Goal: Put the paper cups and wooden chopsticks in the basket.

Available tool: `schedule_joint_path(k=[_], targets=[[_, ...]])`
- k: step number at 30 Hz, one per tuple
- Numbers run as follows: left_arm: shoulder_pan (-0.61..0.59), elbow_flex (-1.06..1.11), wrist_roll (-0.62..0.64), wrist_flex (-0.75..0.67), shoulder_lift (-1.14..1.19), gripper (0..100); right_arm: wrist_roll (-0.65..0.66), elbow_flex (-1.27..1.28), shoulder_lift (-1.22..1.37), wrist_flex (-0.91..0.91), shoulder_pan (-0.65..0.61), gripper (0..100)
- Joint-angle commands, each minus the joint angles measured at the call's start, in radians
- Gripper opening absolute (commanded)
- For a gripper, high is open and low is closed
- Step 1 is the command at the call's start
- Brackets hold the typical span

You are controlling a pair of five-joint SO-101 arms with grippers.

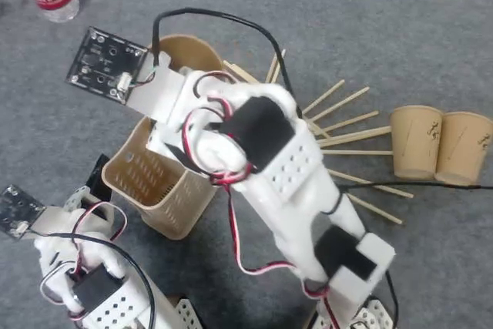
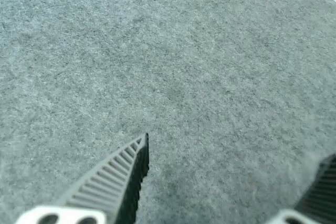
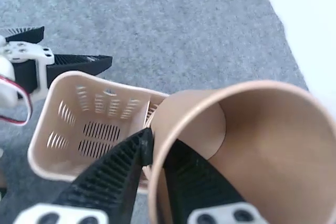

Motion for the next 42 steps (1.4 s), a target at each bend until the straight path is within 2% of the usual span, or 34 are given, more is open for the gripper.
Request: schedule_joint_path(k=[1, 10, 32, 34, 39, 42], targets=[[0.006, -0.002, -0.014, -0.026, -0.009, 44, 0.012, -0.075, 0.004, 0.033, -0.007, 0.6], [0.006, -0.002, -0.014, -0.026, -0.009, 44, 0.012, -0.066, 0.002, 0.041, -0.001, 0.6], [0.006, -0.002, -0.014, -0.026, -0.009, 44, 0.008, 0.275, 0.005, 0.036, 0.076, 1.1], [0.006, -0.002, -0.014, -0.026, -0.009, 44, 0.008, 0.298, 0.002, 0.036, 0.076, 3.9], [0.006, -0.002, -0.014, -0.026, -0.009, 44, 0.008, 0.321, 0.002, 0.036, 0.076, 20.1], [0.006, -0.002, -0.014, -0.026, -0.009, 44, 0.009, 0.316, -0.001, 0.038, 0.074, 24.6]])
